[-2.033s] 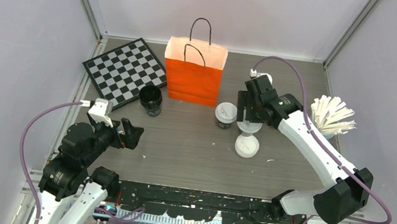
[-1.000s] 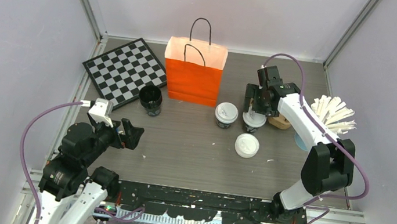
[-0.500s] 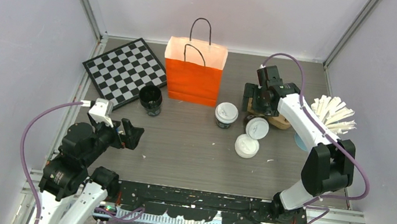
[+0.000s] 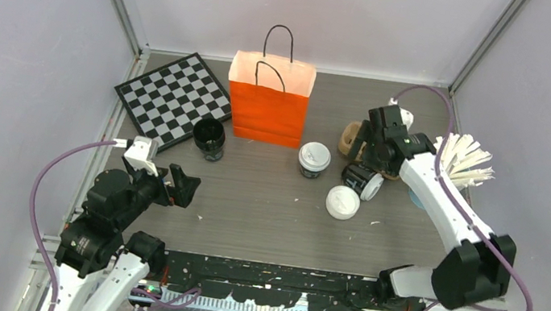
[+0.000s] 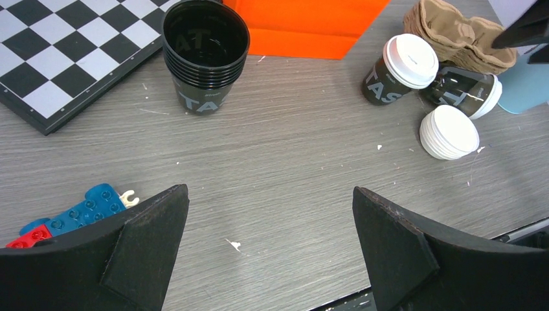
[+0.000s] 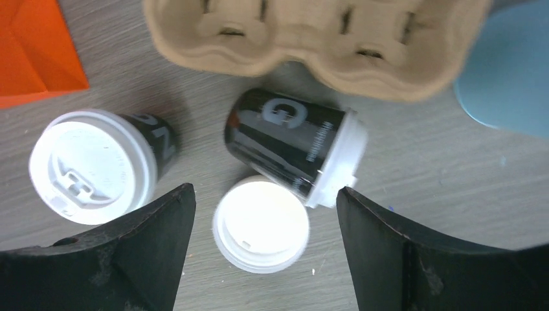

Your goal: Pack the takeout coffee

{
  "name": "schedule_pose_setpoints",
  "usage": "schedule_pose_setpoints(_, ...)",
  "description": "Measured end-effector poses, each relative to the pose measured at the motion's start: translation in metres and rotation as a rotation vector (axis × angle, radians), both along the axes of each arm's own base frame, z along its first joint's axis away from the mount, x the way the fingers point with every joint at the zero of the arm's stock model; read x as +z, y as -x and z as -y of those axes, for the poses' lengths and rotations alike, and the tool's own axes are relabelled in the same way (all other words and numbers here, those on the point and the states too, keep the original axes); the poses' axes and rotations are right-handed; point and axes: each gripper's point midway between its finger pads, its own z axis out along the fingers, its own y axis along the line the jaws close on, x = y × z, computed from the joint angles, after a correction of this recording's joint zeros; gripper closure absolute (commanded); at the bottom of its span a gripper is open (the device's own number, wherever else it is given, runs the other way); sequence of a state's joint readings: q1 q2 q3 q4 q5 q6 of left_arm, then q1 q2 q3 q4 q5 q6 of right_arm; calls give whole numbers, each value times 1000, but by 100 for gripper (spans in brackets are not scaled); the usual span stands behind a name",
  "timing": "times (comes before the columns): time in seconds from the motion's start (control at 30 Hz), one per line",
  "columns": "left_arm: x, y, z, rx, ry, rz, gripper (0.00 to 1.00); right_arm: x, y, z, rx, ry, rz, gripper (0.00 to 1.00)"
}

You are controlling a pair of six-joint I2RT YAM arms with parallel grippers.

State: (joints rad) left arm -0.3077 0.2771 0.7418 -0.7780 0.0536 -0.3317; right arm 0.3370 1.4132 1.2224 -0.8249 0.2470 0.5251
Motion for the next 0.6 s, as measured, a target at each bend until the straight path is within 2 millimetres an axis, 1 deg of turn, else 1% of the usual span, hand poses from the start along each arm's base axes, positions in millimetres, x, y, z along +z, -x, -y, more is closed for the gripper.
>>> schedule_pose_setpoints(0.07,0,0,0,0,1,-1,0,5,9,12,-70,10,38,20)
schedule_pose_setpoints(0.13,0,0,1,-4,3,-1,0,5,15,22,-129,21,67,23)
schedule_pose_setpoints(0.23,0,1,2,-12,5,-2,0,-5,21,30,-189,27,80,28)
schedule_pose_setpoints(0.33,-1,1,3,-19,7,-4,0,-24,34,36,-242,14,72,28)
schedule_pose_setpoints(0.4,-1,1,4,-23,8,-4,0,-31,39,39,-267,1,71,28)
schedule_pose_setpoints(0.6,-1,2,6,-34,11,-6,0,-44,41,43,-337,-57,114,29)
